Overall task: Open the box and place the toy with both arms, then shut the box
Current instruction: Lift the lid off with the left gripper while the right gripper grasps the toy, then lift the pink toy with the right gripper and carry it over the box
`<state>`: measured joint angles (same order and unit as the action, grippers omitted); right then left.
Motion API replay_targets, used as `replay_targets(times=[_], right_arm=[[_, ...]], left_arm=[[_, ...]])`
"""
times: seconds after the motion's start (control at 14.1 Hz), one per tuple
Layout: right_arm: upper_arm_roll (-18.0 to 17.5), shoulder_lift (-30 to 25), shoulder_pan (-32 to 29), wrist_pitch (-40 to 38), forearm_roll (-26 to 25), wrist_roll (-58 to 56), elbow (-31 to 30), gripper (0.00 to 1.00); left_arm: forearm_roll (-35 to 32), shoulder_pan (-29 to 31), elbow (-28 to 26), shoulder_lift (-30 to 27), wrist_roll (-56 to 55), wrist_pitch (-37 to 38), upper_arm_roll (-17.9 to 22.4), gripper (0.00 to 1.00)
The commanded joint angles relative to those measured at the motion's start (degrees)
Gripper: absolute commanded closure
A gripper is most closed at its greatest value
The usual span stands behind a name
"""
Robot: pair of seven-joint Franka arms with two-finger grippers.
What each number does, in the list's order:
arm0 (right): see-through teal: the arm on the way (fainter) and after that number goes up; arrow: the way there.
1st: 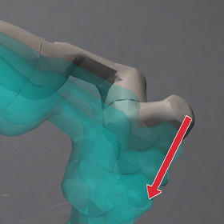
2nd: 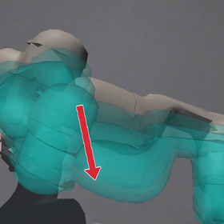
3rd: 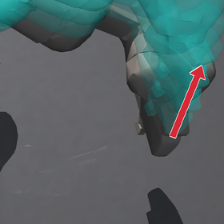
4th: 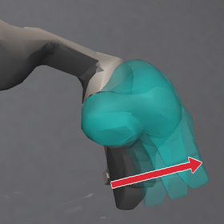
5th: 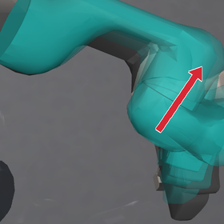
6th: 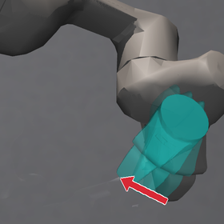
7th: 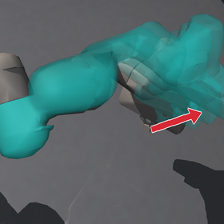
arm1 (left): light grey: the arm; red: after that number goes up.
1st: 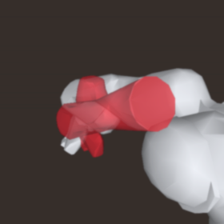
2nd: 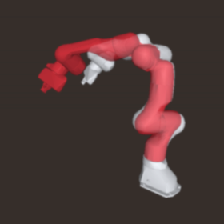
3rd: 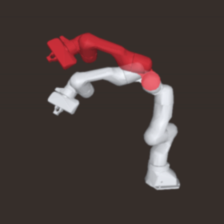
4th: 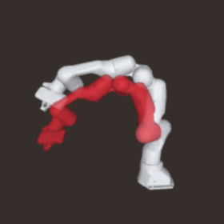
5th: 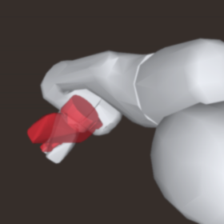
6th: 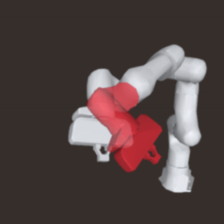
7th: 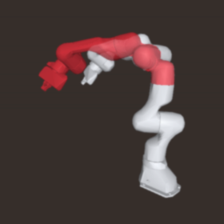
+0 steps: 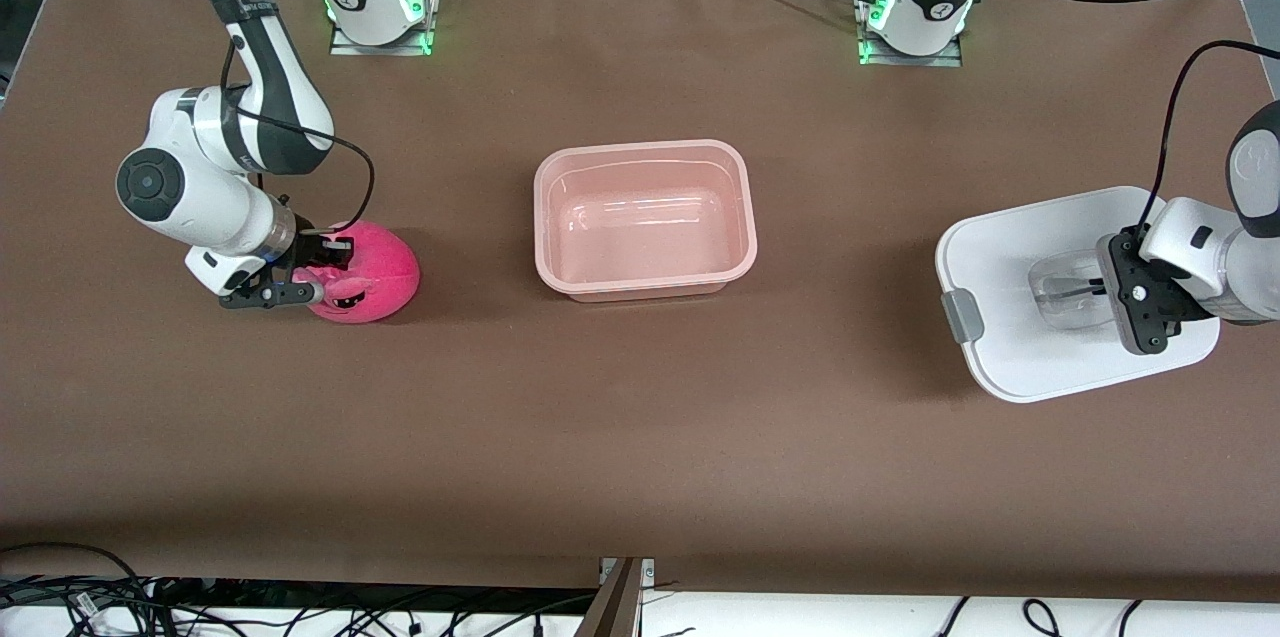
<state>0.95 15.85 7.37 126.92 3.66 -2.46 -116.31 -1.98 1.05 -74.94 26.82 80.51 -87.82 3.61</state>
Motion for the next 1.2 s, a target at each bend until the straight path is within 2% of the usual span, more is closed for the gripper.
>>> replay_targets(times=[0.0, 0.28, 0.42, 0.5, 0.64, 0.92, 1.13], right_arm=[[-0.86, -0.73, 0.1, -7.27, 0.47, -5.42, 6.15, 1.0], [-2.09, -0.65, 4.75, -20.36, -0.23, -12.02, 17.75, 1.0], [-2.18, -0.3, 6.86, -24.6, -0.06, -20.43, 22.77, 1.0], [-2.27, -0.21, 8.7, -25.22, 0.03, -25.09, 24.44, 1.0], [-2.27, -0.21, 13.0, -25.49, -0.32, -27.15, 26.65, 1.0], [-2.27, 0.58, 22.23, -26.46, -6.46, -35.74, 29.2, 1.0], [-2.27, 2.33, 25.76, -26.2, -7.0, -42.07, 31.21, 1.0]], left_arm=[[-1.45, 0.79, 1.99, 0.52, 1.93, 1.6, -0.62, 1.0], [-1.27, 1.23, 1.99, 0.52, 2.02, 1.78, -0.62, 1.0], [-1.27, 1.23, 1.99, 0.52, 2.02, 1.78, -0.62, 1.0], [-1.36, 1.23, 1.99, 0.52, 2.02, 1.78, -0.62, 1.0], [-1.27, 1.23, 1.99, 0.52, 2.02, 1.87, -0.62, 1.0], [-1.1, 1.23, 1.99, 0.52, 2.02, 1.87, -0.62, 1.0], [-1.01, 1.23, 1.99, 0.52, 2.02, 1.87, -0.62, 1.0]])
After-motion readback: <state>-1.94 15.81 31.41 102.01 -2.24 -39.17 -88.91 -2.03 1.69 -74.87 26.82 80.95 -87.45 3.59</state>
